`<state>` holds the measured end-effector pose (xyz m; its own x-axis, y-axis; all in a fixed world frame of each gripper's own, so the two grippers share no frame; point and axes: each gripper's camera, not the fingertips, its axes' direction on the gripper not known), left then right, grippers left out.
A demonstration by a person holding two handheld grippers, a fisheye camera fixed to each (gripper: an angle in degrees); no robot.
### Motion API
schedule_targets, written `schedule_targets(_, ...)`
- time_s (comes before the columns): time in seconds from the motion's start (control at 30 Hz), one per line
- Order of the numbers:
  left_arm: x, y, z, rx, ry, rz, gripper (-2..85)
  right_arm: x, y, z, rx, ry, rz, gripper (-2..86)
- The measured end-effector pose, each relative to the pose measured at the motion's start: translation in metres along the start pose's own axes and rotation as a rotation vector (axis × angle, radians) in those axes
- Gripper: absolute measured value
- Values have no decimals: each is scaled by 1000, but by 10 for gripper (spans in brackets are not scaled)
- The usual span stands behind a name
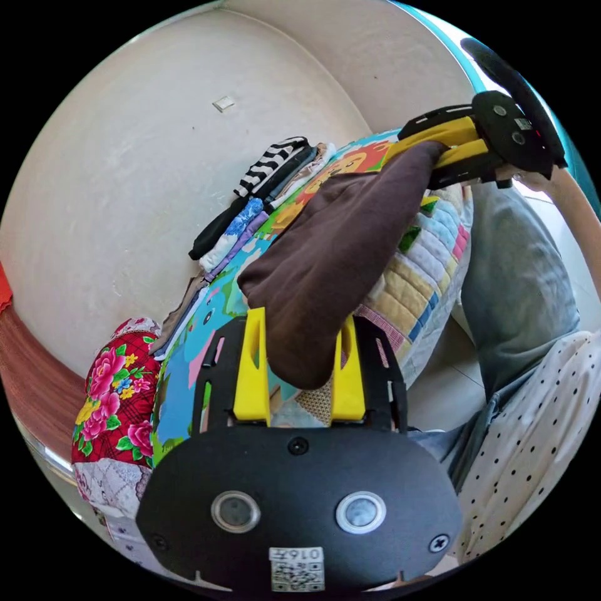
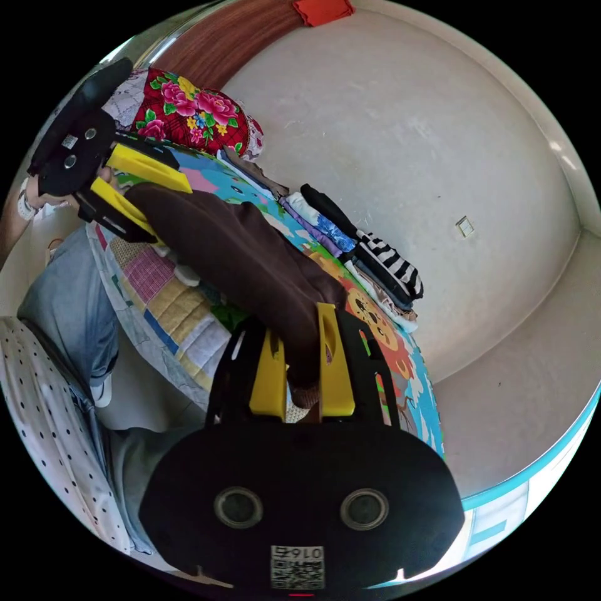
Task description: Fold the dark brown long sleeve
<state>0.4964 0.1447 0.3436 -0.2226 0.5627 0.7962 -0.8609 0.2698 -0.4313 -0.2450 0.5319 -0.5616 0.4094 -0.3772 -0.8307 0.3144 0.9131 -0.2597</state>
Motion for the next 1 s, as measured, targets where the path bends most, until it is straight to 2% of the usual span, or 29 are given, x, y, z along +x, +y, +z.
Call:
schedule_targets(0.13,-10,-14,13,24,37,-30,116,-21,-15,36,-28,-2,-16,83)
schedule_targets(0.33,-10,-40,42,31,71,69,97,-48,-39,93,-55,-37,-42,83)
schedule_targets(0.53,6,-63,70,20,72,271,96,-105,-59,154,-76,6,-249,81)
schedule_targets(0.7,17,-85,88,-1,144,436,92,-150,-71,195,-89,-14,-406,80)
schedule_targets(0.8,17,-98,95,-20,231,511,91,-176,-77,215,-101,-65,-498,81)
schedule_targets(1.0,11,-138,102,-17,371,639,89,-195,-101,254,-178,-338,-550,79)
